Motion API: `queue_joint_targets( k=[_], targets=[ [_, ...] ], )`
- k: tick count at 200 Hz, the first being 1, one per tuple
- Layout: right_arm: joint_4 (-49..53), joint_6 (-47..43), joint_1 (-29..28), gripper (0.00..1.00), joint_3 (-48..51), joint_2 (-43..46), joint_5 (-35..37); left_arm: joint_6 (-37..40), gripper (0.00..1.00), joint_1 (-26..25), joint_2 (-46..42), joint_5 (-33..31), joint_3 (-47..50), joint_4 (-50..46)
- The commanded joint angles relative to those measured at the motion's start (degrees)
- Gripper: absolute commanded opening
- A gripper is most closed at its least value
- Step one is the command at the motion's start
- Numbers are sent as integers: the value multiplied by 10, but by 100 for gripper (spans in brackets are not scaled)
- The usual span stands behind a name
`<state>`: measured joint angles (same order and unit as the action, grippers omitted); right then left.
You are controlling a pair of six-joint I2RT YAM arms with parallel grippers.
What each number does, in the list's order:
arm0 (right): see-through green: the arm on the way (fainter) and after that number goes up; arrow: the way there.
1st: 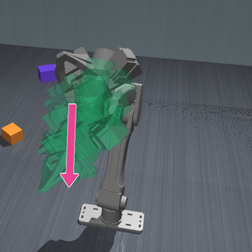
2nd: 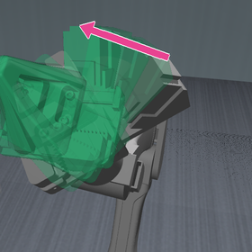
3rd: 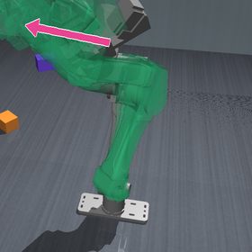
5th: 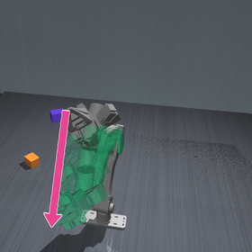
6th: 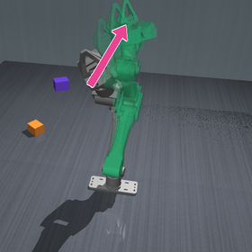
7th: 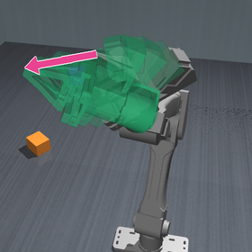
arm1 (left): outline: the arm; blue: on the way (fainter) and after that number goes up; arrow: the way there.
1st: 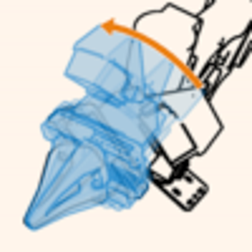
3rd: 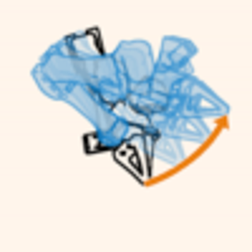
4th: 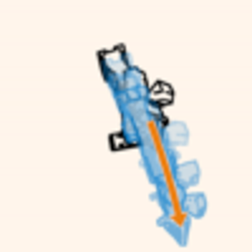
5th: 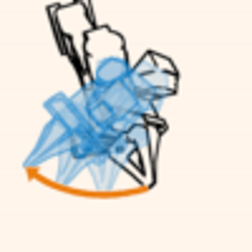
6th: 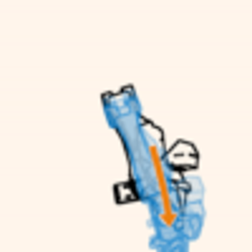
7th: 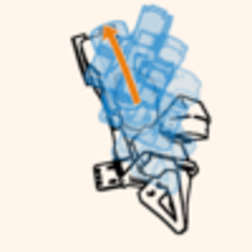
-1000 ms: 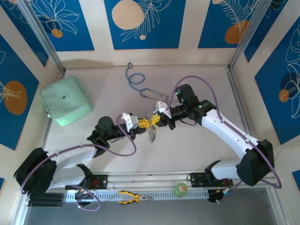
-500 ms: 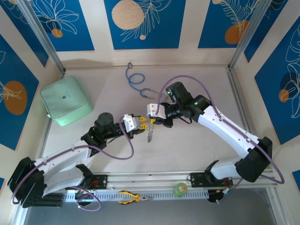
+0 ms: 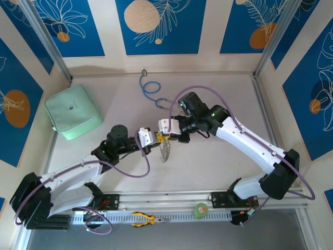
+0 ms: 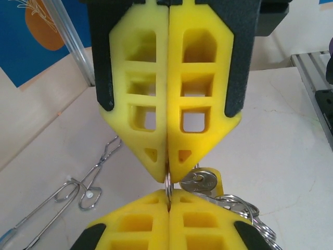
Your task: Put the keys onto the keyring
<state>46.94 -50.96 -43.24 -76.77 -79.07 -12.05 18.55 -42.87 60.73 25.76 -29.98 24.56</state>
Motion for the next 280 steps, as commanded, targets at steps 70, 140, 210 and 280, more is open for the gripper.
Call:
queue_joint_targets(
  k=[70,140,210,280],
  targets=[
    [-82,113,88,35,65,50,-186,-46,0,-3,5,11,25,156],
    [-74,82,83,30,66,22,-204,-84,0,-3,4,30,38,182],
    [-79,75,80,0,58,9,-229,-104,0,-3,3,31,44,199],
    [6,21,60,0,18,6,-94,-34,22,-3,-29,-28,-3,-32]
  ],
)
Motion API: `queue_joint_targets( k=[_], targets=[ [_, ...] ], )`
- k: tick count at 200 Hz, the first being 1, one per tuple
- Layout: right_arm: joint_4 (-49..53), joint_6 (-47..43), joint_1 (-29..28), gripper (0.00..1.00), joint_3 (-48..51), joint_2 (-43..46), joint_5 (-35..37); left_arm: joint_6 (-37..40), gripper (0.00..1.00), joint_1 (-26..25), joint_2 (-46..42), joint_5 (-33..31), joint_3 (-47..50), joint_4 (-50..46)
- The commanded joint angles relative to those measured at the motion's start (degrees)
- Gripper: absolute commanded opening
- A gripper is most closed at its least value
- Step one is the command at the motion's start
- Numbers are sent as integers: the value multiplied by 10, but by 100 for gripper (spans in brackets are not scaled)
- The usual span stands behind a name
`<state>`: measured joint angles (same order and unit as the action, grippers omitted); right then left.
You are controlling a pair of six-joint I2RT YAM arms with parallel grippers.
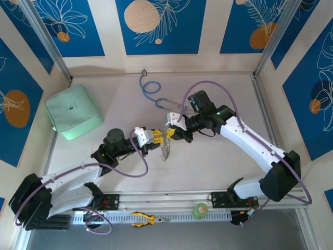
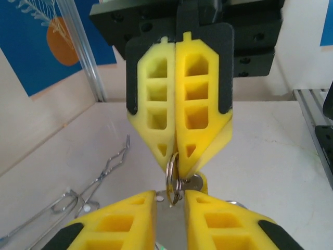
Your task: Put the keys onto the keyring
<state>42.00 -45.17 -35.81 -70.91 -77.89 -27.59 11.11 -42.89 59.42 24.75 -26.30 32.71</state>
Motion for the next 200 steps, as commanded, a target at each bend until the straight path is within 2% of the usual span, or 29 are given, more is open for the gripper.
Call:
queue_joint_targets(
  k=[1,31,61,124,171,189,200],
  targets=[
    [57,-37,-14,0,-41,-6,64,42,22,-3,-16,-17,-40,-117],
    [90,-54,-38,0,-65,-16,127,46,22,-3,-20,-11,-47,-141],
    [106,-64,-61,0,-87,-29,155,41,24,-3,-9,5,-57,-135],
    [93,-64,-73,0,-99,-46,144,2,22,-3,9,28,-55,-71],
    [76,-52,-64,0,-92,-35,107,-1,0,-3,8,35,-50,-49],
    [18,-7,-23,21,-55,-1,33,-9,0,-3,6,38,-39,-22],
    [-22,20,5,29,-23,22,-18,-18,0,-3,6,40,-30,4]
  ],
)
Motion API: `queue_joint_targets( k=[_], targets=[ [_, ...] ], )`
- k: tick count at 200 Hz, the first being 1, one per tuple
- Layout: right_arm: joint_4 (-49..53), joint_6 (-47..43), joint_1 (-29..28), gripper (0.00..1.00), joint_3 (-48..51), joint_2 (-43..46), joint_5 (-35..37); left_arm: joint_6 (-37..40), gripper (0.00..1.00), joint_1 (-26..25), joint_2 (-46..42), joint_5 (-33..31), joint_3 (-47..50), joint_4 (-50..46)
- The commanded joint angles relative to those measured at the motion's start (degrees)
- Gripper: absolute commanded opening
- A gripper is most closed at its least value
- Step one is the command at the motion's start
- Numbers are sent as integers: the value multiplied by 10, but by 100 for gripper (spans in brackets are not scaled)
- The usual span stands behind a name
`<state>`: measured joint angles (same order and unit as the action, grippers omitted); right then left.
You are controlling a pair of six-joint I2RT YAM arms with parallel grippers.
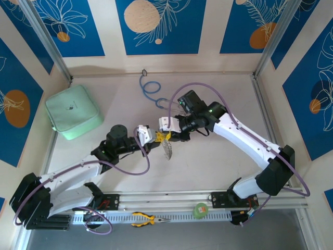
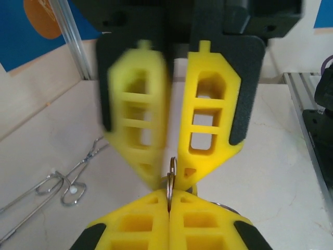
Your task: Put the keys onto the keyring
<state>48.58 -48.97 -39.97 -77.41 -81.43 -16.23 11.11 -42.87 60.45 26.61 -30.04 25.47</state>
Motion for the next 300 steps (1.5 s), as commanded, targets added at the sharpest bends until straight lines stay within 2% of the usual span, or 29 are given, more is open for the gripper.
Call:
queue_joint_targets(
  k=[1,20,49,108,174,205,246,300],
  targets=[
    [-90,60,49,29,45,59,-135,-19,0,-3,-4,21,8,79],
    [-111,87,77,33,73,75,-188,-45,0,-3,5,28,22,137],
    [-91,92,82,34,79,70,-201,-68,0,-4,19,31,35,193],
    [-63,83,83,29,83,65,-191,-67,0,-3,18,31,35,192],
    [-50,75,81,29,78,54,-173,-69,0,-3,15,34,37,196],
    [-43,70,81,24,71,48,-173,-68,0,-4,16,34,37,197],
    [-31,66,86,5,66,52,-174,-67,0,-3,16,33,39,199],
    [-21,70,86,0,65,40,-167,-82,0,-3,17,44,30,222]
  ],
)
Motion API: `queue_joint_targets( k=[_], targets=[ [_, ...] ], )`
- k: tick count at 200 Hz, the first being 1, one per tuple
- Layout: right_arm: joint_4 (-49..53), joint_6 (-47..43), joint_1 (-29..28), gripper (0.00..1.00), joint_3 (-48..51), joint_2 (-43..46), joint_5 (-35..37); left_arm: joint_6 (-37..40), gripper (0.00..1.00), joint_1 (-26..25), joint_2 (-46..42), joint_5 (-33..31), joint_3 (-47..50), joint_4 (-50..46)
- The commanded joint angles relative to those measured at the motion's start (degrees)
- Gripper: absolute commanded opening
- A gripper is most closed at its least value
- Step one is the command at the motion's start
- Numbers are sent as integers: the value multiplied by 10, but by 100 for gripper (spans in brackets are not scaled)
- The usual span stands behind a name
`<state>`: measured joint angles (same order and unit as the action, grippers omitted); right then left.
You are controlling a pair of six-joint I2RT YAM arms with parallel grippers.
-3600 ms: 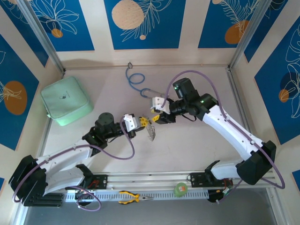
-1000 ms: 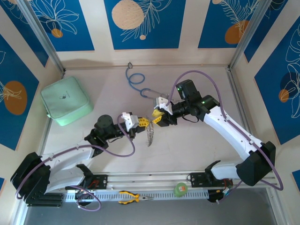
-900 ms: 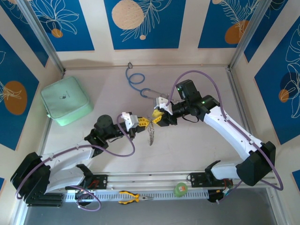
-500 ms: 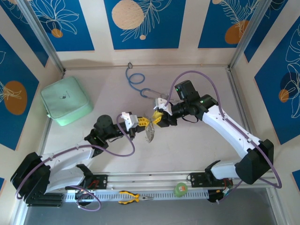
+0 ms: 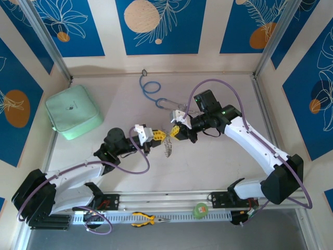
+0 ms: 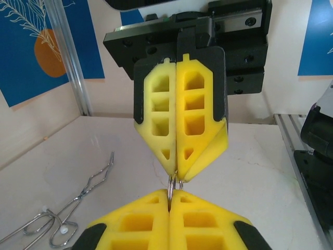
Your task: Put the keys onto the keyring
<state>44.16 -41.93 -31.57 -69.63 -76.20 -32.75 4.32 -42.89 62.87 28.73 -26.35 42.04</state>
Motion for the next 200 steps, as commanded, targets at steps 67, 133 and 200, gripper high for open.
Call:
queue_joint_targets(
  k=[67,133,200],
  targets=[
    [-18,15,7,33,0,5,-13,-23,0,-3,3,29,-6,73],
    [-54,25,10,35,19,23,-67,-32,0,-3,14,33,-5,90],
    [-66,30,-2,28,14,6,-72,-40,0,-3,17,33,-5,100]
  ],
)
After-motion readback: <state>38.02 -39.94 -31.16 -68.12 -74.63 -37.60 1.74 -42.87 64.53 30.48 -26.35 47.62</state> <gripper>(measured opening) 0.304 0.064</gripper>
